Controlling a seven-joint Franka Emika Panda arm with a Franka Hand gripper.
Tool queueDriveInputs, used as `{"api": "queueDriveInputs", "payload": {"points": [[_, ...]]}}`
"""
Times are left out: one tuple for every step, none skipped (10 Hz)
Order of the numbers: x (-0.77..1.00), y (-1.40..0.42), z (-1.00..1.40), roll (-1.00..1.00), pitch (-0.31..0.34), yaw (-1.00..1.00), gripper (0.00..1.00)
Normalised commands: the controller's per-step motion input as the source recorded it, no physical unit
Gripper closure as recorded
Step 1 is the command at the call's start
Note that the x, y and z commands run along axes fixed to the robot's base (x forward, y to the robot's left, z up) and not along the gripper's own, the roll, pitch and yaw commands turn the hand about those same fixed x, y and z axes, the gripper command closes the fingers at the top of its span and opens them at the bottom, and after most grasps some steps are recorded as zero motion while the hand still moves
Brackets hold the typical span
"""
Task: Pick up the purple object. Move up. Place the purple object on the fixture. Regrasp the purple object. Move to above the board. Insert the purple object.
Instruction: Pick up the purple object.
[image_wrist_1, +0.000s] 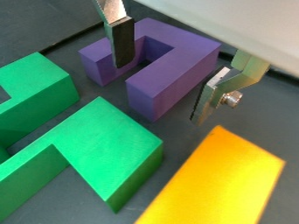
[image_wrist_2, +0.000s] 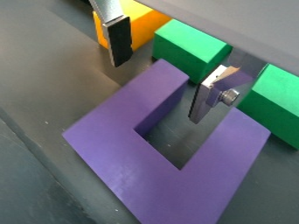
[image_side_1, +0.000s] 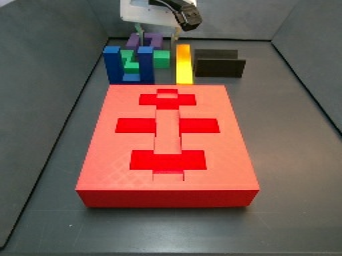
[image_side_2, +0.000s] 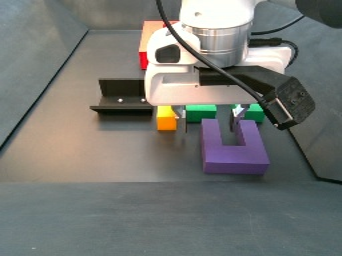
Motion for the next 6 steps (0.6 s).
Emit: {"api": "queueDriveInputs", "payload": {"points": [[-0.08, -0.03, -0.22, -0.01, -0.044, 0.00, 0.00], [0.00, -0.02, -0.20, 0.00, -0.033, 0.00, 0.00], [0.00, -0.03, -0.15, -0.01, -0.033, 0.00, 0.00], [0.00, 0.00, -0.13, -0.02, -0.023, 0.00, 0.00], [0.00, 0.00, -0.01, -0.02, 0.000, 0.00, 0.00], [0.00, 0.00, 0.00, 0.00, 0.000, 0.00, 0.00]]}}
